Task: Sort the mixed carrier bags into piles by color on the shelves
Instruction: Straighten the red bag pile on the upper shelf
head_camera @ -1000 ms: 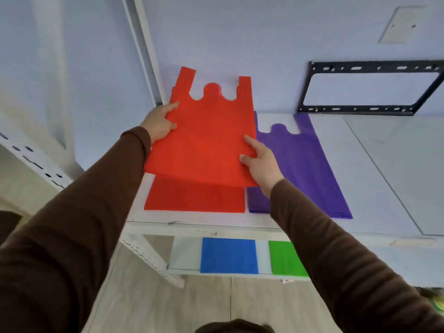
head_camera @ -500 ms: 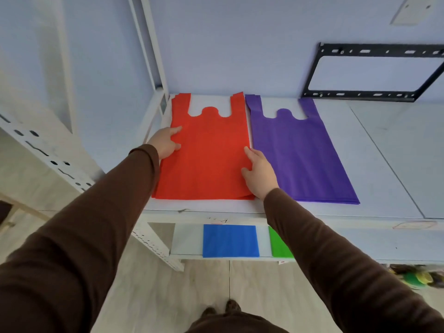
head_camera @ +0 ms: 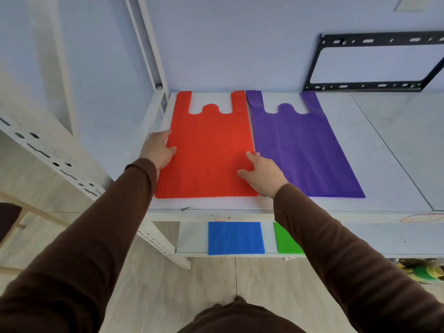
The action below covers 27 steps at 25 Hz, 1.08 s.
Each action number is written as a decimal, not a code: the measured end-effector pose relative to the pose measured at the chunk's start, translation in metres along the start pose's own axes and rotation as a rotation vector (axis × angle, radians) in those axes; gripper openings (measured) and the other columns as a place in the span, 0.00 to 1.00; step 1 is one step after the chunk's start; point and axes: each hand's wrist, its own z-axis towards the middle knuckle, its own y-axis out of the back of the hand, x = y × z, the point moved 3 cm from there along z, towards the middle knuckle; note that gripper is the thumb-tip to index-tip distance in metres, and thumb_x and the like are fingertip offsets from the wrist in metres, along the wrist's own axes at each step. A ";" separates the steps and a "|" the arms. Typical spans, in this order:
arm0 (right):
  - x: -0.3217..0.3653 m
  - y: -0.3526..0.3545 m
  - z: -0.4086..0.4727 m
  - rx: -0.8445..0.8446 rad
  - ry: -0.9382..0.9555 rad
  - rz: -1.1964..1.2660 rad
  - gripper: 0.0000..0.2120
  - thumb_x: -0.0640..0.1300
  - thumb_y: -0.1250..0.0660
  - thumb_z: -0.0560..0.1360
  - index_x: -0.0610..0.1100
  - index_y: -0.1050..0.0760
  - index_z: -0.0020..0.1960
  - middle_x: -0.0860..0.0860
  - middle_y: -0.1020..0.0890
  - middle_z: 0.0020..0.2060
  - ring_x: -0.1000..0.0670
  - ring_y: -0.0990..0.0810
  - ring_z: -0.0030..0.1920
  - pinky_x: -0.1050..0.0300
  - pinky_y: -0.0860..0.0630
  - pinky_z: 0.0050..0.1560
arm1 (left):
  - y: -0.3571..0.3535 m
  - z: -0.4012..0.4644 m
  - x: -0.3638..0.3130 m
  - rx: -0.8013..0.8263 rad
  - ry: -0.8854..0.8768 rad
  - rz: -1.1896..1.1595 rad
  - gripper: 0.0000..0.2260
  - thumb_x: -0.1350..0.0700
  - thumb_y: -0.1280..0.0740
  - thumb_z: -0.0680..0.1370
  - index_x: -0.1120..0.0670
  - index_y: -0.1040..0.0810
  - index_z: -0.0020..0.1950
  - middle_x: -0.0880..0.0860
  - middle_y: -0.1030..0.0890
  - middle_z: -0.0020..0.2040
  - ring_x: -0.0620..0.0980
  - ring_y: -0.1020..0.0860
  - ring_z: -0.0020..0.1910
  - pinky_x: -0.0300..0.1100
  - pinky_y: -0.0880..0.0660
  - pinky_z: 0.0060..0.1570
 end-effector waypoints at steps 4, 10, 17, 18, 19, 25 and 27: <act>-0.004 -0.003 -0.008 0.022 -0.051 0.332 0.31 0.50 0.38 0.79 0.47 0.46 0.78 0.47 0.40 0.77 0.45 0.36 0.75 0.53 0.36 0.71 | -0.005 -0.048 0.010 -0.007 0.008 -0.067 0.24 0.54 0.38 0.79 0.46 0.37 0.76 0.52 0.35 0.75 0.53 0.32 0.72 0.54 0.34 0.71; -0.005 -0.016 -0.009 0.085 -0.150 0.678 0.33 0.50 0.36 0.79 0.48 0.48 0.79 0.48 0.40 0.77 0.46 0.37 0.75 0.50 0.36 0.73 | -0.008 -0.064 0.011 -0.012 0.021 -0.096 0.24 0.54 0.40 0.81 0.44 0.39 0.76 0.51 0.35 0.75 0.52 0.31 0.71 0.52 0.33 0.70; -0.010 -0.009 -0.007 -0.006 -0.055 0.460 0.30 0.49 0.36 0.79 0.48 0.44 0.78 0.48 0.38 0.76 0.45 0.37 0.75 0.52 0.36 0.70 | -0.001 -0.067 0.009 0.001 -0.042 0.021 0.26 0.48 0.37 0.79 0.45 0.39 0.76 0.51 0.35 0.75 0.52 0.34 0.72 0.51 0.35 0.71; -0.012 -0.004 -0.010 -0.084 0.037 0.286 0.29 0.50 0.35 0.78 0.50 0.40 0.76 0.48 0.36 0.75 0.45 0.37 0.74 0.49 0.35 0.72 | 0.001 -0.072 0.006 0.018 -0.140 0.070 0.27 0.45 0.35 0.78 0.43 0.39 0.76 0.48 0.36 0.75 0.50 0.36 0.73 0.50 0.36 0.71; -0.013 -0.002 -0.013 -0.121 0.151 0.155 0.28 0.51 0.33 0.77 0.51 0.35 0.75 0.49 0.33 0.74 0.46 0.35 0.73 0.47 0.35 0.72 | 0.000 -0.079 0.002 0.062 -0.252 0.103 0.28 0.43 0.33 0.76 0.41 0.37 0.75 0.45 0.35 0.74 0.47 0.38 0.73 0.48 0.37 0.70; -0.027 -0.019 -0.029 -0.042 0.413 -0.218 0.26 0.60 0.34 0.75 0.51 0.29 0.70 0.52 0.27 0.69 0.49 0.33 0.67 0.50 0.29 0.66 | -0.010 -0.100 0.005 0.197 -0.502 0.398 0.25 0.40 0.33 0.75 0.40 0.31 0.72 0.42 0.32 0.71 0.44 0.38 0.69 0.43 0.39 0.69; -0.030 -0.021 -0.030 -0.094 0.442 -0.267 0.27 0.62 0.36 0.75 0.51 0.28 0.70 0.52 0.27 0.68 0.49 0.32 0.66 0.51 0.28 0.64 | -0.009 -0.101 0.008 0.217 -0.491 0.423 0.26 0.38 0.35 0.75 0.40 0.32 0.72 0.42 0.32 0.71 0.44 0.38 0.70 0.45 0.37 0.70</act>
